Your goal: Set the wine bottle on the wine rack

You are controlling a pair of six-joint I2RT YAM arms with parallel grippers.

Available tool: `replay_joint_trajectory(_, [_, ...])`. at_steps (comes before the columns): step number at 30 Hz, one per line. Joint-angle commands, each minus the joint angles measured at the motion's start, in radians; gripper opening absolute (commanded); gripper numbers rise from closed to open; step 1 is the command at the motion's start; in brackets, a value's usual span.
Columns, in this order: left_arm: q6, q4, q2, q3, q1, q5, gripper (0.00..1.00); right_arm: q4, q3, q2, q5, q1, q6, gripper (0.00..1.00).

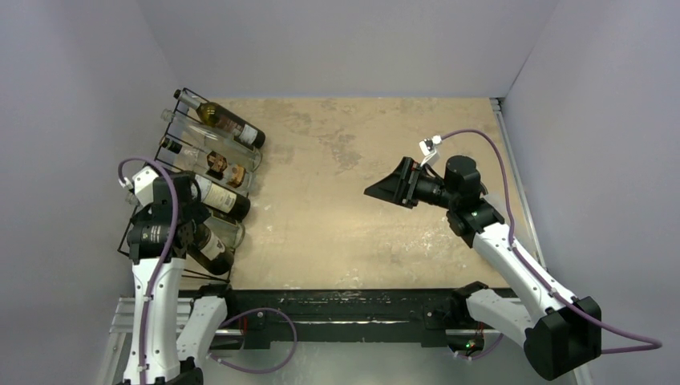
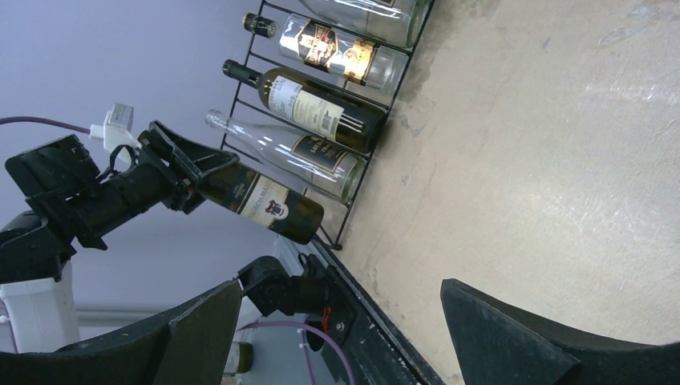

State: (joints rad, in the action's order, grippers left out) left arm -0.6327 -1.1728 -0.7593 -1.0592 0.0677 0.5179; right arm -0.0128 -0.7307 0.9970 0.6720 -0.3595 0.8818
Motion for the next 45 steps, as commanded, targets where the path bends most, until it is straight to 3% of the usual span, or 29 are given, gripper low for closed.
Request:
replay_joint_trajectory(1, [-0.077, 0.135, 0.032, 0.031, 0.017, 0.114, 0.0, 0.004, -0.022, 0.0, 0.001, 0.0, -0.017, 0.99])
replay_joint_trajectory(9, [-0.131, 0.17, 0.014, 0.082, 0.033, 0.171, 0.0, 0.011, -0.037, 0.003, 0.019, 0.0, -0.018, 0.99])
replay_joint_trajectory(16, [-0.141, 0.178, 0.006, 0.106, 0.067, 0.221, 0.0, 0.163, -0.164, 0.08, 0.057, -0.001, -0.097, 0.99])
replay_joint_trajectory(21, [-0.141, 0.186, 0.017, 0.135, 0.147, 0.16, 0.0, 0.254, -0.264, 0.138, 0.062, -0.001, -0.148, 0.99])
replay_joint_trajectory(33, [-0.181, 0.17, -0.025, 0.161, 0.176, 0.11, 0.0, 0.177, -0.227, 0.15, 0.082, 0.0, -0.102, 0.99])
replay_joint_trajectory(41, [-0.22, 0.164, -0.065, 0.184, 0.207, 0.072, 0.06, 0.159, -0.196, 0.155, 0.079, 0.0, -0.105, 0.99])
replay_joint_trajectory(45, [-0.25, 0.14, -0.087, 0.184, 0.216, 0.089, 0.2, 0.147, -0.191, 0.157, 0.078, -0.001, -0.102, 0.99])
